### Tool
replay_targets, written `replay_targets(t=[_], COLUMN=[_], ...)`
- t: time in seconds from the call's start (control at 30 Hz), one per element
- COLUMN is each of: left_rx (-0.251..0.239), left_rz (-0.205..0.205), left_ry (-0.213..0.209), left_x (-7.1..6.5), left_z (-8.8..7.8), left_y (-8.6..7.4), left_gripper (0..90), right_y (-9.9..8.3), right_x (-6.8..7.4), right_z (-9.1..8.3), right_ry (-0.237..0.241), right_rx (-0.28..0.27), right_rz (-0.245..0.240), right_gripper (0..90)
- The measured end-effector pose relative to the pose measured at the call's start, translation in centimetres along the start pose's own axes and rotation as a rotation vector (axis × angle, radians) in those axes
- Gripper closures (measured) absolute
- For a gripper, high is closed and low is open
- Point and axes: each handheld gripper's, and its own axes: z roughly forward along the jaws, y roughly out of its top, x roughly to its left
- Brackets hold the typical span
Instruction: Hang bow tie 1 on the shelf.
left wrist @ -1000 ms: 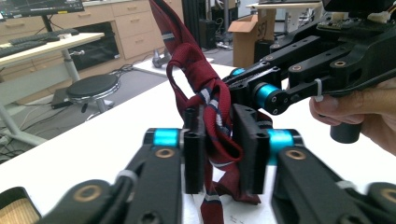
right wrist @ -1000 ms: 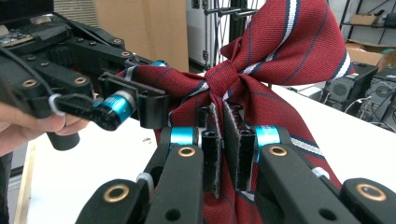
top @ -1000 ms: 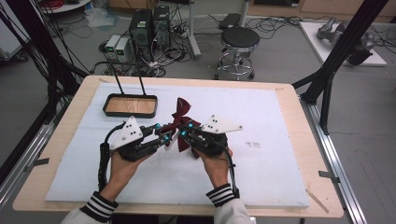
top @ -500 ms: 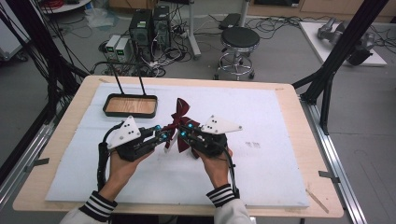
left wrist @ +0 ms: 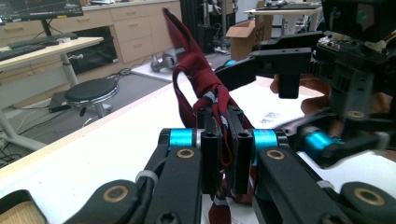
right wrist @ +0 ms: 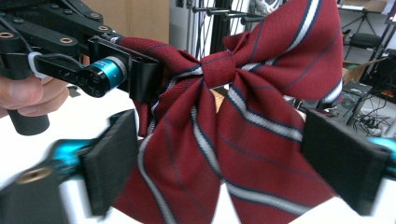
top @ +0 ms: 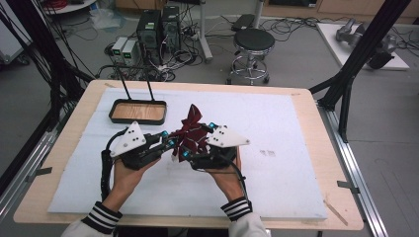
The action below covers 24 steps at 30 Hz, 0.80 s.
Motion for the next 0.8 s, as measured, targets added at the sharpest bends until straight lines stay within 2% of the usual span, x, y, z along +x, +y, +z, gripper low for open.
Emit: replay_targets(t=[0.03, 0.07, 0.1, 0.5, 0.6, 0.63, 0.73, 0.77, 0.8], left_rx=[-0.001, -0.002, -0.002, -0.009, -0.013, -0.014, -0.022, -0.023, -0.023], left_rz=[0.000, -0.001, -0.001, -0.006, -0.007, -0.012, -0.010, -0.015, -0.015], left_ry=[0.002, 0.004, 0.004, 0.041, 0.054, 0.059, 0.071, 0.080, 0.080], left_x=[0.0, 0.1, 0.1, 1.4, 1.9, 2.2, 2.6, 3.0, 3.0], left_z=[0.0, -0.1, -0.1, -1.2, -1.4, -1.4, -1.5, -1.6, -1.6], left_y=[0.0, 0.0, 0.0, 0.3, 0.4, 0.4, 0.6, 0.7, 0.7], left_gripper=[85.8, 85.8, 85.8, 85.8, 85.7, 85.8, 85.8, 85.8, 85.8], right_y=[-0.1, -0.1, -0.2, -0.9, -1.1, -1.4, -1.7, -2.1, -2.3], right_x=[0.0, -0.1, -0.1, -0.8, -1.2, -1.4, -1.6, -1.9, -2.1], right_z=[-0.1, -0.1, -0.1, -1.9, -2.9, -3.9, -4.6, -5.7, -6.1], right_ry=[0.005, 0.014, 0.005, -0.017, -0.028, -0.048, -0.053, -0.073, -0.079], right_rx=[-0.002, 0.001, 0.002, 0.011, -0.010, -0.018, -0.020, -0.019, -0.021], right_rz=[-0.003, -0.007, -0.007, 0.006, 0.012, 0.016, 0.013, 0.019, 0.020], right_gripper=[9.1, 2.8, 0.5, 0.6, 0.6, 0.6, 0.6, 0.6, 0.6])
